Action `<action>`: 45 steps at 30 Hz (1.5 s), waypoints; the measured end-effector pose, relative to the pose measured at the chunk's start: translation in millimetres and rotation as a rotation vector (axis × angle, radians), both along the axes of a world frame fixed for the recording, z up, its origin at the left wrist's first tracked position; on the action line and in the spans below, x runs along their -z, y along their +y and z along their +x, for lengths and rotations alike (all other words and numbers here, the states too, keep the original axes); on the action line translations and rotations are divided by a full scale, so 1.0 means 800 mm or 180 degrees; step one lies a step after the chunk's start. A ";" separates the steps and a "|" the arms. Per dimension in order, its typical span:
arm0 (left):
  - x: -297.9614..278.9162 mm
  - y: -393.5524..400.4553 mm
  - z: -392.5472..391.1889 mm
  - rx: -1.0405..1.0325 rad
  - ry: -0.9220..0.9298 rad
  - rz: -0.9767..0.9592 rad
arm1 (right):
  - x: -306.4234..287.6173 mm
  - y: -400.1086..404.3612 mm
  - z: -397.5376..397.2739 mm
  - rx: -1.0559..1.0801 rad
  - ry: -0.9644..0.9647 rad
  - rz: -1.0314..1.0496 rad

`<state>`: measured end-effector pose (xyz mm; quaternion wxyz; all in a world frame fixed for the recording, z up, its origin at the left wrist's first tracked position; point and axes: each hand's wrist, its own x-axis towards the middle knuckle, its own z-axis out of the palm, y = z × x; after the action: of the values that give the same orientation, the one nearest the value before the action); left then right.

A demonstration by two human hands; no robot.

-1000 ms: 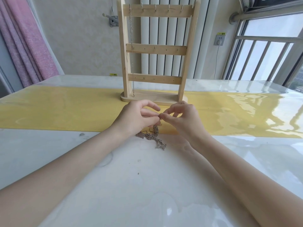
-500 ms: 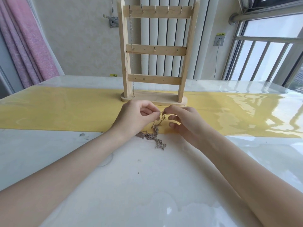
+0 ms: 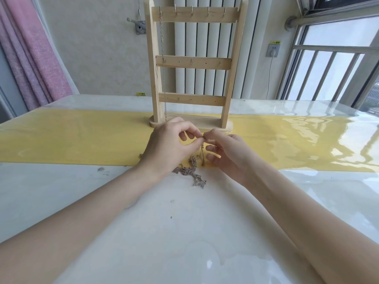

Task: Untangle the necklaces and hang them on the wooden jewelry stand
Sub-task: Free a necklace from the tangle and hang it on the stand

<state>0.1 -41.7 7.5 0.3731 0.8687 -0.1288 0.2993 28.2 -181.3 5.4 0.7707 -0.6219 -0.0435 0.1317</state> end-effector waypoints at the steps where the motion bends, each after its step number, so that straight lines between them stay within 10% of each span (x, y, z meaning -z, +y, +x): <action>1: -0.001 0.001 0.001 -0.0001 0.0014 -0.0054 | 0.000 0.000 0.000 0.0034 -0.0041 -0.0013; 13: -0.004 0.008 0.003 0.0092 0.0650 -0.0625 | -0.002 -0.004 -0.003 0.0355 -0.1346 -0.0949; 25: -0.015 0.004 -0.004 0.0489 0.1209 -0.0891 | -0.006 -0.012 -0.003 -0.0399 -0.0764 -0.0669; 32: -0.018 0.002 -0.004 0.0868 0.2052 -0.2534 | -0.011 -0.010 -0.004 -0.0229 -0.1311 -0.0728; 41: -0.013 0.004 -0.001 0.0442 0.0400 -0.0494 | -0.009 -0.011 -0.004 -0.0407 -0.1112 -0.0202; 45: -0.014 0.008 -0.002 0.0485 0.0268 -0.0666 | -0.009 -0.011 -0.002 -0.0374 -0.1253 -0.0141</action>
<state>-1.4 -35.2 18.7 0.4884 0.8245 -0.1468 0.2452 26.4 -190.2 12.7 0.7245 -0.6488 -0.2266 0.0532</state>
